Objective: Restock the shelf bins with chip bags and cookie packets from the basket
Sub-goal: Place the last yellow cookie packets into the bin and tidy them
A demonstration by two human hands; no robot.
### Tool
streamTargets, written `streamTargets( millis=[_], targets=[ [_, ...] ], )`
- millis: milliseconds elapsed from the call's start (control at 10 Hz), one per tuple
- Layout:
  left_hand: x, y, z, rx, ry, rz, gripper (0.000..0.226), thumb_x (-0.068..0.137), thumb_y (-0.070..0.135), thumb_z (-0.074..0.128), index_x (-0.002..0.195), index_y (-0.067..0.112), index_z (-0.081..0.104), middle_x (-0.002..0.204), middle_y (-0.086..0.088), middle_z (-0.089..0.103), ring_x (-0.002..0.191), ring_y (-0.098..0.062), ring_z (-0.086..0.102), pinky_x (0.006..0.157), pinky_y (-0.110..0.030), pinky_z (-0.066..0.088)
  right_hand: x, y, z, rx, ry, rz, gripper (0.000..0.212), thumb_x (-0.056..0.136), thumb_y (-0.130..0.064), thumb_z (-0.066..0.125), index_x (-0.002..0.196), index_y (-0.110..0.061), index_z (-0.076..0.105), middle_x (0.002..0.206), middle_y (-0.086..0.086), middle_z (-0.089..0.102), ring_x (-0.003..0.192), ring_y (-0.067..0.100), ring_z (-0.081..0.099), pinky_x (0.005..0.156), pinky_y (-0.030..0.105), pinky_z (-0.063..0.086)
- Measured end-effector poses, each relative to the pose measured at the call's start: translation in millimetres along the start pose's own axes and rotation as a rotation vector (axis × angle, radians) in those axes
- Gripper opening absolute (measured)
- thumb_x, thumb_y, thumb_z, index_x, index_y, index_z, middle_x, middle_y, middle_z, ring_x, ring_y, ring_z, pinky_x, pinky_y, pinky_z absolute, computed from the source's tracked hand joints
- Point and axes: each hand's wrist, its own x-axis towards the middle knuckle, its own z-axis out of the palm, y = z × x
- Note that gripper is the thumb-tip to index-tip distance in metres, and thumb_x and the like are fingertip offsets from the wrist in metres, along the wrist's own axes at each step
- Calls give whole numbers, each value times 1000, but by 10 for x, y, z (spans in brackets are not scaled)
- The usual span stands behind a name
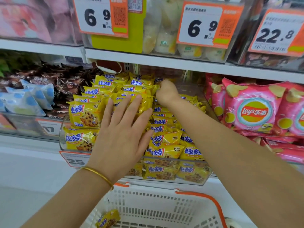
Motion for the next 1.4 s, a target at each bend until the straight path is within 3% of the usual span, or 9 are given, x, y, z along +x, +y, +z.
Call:
streamTargets(
  millis=[400, 600, 700, 800, 900, 1000, 1200, 1300, 1400],
  targets=[
    [-8, 6, 6, -4, -16, 2, 52, 94, 46, 30, 128, 17, 55, 146, -13, 40, 138, -32, 31, 112, -60, 19, 101, -23, 165, 331, -94, -23, 24, 78, 11, 38, 89, 8, 60, 94, 18, 65, 86, 32, 60, 78, 38, 53],
    [0, -14, 15, -11, -26, 10, 53, 95, 47, 28, 130, 17, 54, 147, -13, 39, 139, -32, 30, 113, -59, 18, 209, 60, 247, 542, -85, 79, 35, 81, 1, 42, 112, -6, 55, 116, 20, 60, 107, 36, 57, 93, 48, 50],
    [1, -32, 16, -17, -36, 18, 54, 95, 48, 27, 130, 18, 54, 147, -13, 39, 139, -32, 30, 113, -58, 17, 17, -32, 97, 669, -110, 101, 38, 81, 11, 38, 103, -7, 63, 108, 16, 64, 103, 34, 60, 84, 40, 53],
    [-5, -36, 5, -21, -56, 23, 54, 95, 48, 27, 131, 19, 54, 148, -12, 38, 140, -32, 29, 113, -58, 17, -39, -31, 17, 737, -199, 76, 57, 82, 22, 29, 131, 1, 49, 124, 14, 56, 114, 27, 54, 83, 29, 51],
    [-12, -41, -23, -26, -72, 31, 54, 95, 49, 26, 132, 20, 53, 149, -11, 37, 141, -31, 26, 113, -58, 17, -104, -45, -18, 666, -251, 64, 63, 80, 21, 31, 136, -3, 46, 137, 15, 50, 127, 31, 47, 106, 45, 40],
    [-85, -5, -116, -54, -46, 72, 50, 96, 46, 30, 128, 19, 57, 149, -10, 36, 141, -29, 26, 113, -57, 18, -290, -48, -181, 672, -196, 79, 49, 87, 17, 33, 133, 6, 46, 135, 25, 49, 126, 38, 46, 104, 52, 39],
    [-630, 210, -340, -140, 89, 201, 34, 91, 32, 44, 110, 14, 67, 135, -9, 53, 116, -31, 48, 94, -45, 37, -1333, 125, -661, 873, -163, -72, 41, 92, 13, 42, 129, -4, 50, 121, 11, 54, 111, 22, 59, 91, 31, 53],
    [-956, 238, -326, -88, -44, 251, 29, 87, 28, 47, 101, 12, 67, 123, -10, 60, 106, -31, 49, 82, -41, 37, -2110, 304, -660, 1058, -362, -69, 26, 88, 8, 51, 104, -10, 61, 107, 16, 59, 91, 23, 64, 71, 28, 57],
    [-1382, 176, -108, -44, -297, 258, 31, 81, 28, 43, 96, 13, 66, 119, -10, 62, 104, -32, 53, 81, -42, 41, -2554, 606, -119, 859, -612, 95, 24, 91, 8, 49, 101, -7, 64, 94, 11, 63, 82, 20, 65, 65, 26, 57]
  ],
)
